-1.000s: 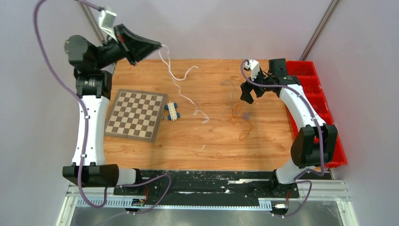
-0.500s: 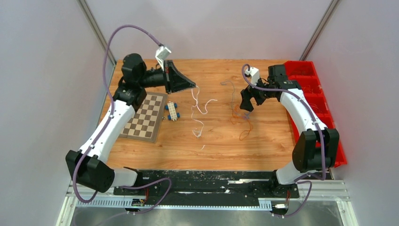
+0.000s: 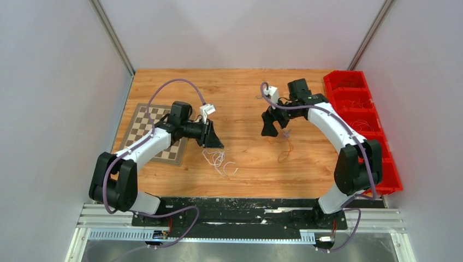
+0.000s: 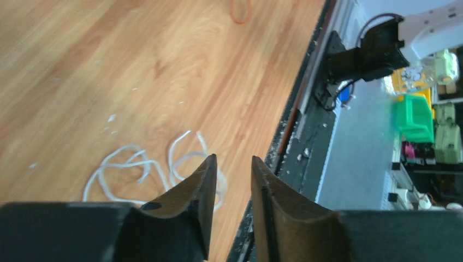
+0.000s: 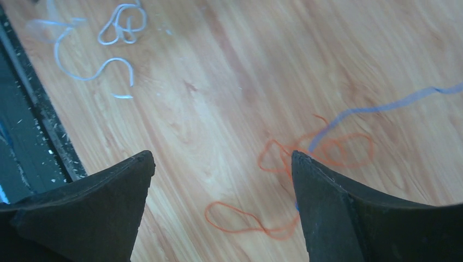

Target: Untangle the cables

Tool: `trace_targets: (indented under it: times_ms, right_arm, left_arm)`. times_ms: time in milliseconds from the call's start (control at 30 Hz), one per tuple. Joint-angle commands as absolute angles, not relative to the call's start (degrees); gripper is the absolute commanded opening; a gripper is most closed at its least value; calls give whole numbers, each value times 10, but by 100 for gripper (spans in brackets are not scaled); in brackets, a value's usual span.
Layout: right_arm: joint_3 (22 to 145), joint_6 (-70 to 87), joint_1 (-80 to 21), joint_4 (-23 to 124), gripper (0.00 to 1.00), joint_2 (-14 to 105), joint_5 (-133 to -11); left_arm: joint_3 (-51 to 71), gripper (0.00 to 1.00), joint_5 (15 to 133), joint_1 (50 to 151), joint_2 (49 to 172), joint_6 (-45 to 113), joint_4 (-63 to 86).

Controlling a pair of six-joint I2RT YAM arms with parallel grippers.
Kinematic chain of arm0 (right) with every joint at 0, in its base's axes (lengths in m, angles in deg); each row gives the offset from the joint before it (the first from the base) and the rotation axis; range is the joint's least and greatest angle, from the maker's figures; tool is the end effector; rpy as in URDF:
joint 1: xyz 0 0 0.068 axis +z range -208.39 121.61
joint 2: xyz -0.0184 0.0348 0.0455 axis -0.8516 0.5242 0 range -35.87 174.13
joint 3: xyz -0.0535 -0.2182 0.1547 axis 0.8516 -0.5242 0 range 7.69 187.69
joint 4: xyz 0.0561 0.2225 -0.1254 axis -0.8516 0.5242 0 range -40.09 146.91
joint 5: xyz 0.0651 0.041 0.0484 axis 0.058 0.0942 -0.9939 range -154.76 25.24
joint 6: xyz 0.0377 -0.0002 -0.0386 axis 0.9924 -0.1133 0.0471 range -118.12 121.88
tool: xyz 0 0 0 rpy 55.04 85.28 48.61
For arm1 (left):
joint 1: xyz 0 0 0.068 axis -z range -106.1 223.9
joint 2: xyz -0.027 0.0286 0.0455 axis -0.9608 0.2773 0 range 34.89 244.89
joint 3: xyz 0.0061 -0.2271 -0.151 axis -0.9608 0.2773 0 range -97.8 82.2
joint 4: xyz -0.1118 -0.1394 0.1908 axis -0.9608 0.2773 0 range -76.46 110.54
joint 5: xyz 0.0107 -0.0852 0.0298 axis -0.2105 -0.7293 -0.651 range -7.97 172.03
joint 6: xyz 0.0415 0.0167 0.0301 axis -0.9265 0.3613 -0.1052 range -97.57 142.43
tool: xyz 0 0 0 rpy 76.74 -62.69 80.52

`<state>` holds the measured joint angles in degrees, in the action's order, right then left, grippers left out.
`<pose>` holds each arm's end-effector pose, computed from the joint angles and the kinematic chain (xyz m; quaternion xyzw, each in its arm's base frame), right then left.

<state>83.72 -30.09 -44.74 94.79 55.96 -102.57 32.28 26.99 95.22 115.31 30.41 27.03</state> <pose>0.3160 0.0992 0.2792 -0.4304 0.8119 0.2713 0.2863 0.2552 -0.1310 0.2355 0.2741 0.7899 -0.4992 0.2276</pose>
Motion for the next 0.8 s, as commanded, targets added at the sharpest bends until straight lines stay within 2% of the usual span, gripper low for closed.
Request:
trace_targets:
  times_ms: [0,133,200,300,467,767]
  right_arm:
    - [830,-296,-377,920,94,577,-1041]
    - [806,-283,-311,880,95,588,-1036]
    - [795,-271,-277,854,97,597,-1025]
    - [795,-247,-228,813,100,619,-994]
    - [833,-188,-146,780,100,678,-910]
    - [891,-77,-90,751,100,771,-875]
  left_arm:
    - [280,55,240,882,1159,296,298]
    - [236,81,227,830,1131,236,385]
    - [232,87,240,799,1112,226,415]
    - [237,89,255,743,1097,256,406]
    - [246,90,251,630,1083,345,353]
    - [254,91,267,605,1039,366,330]
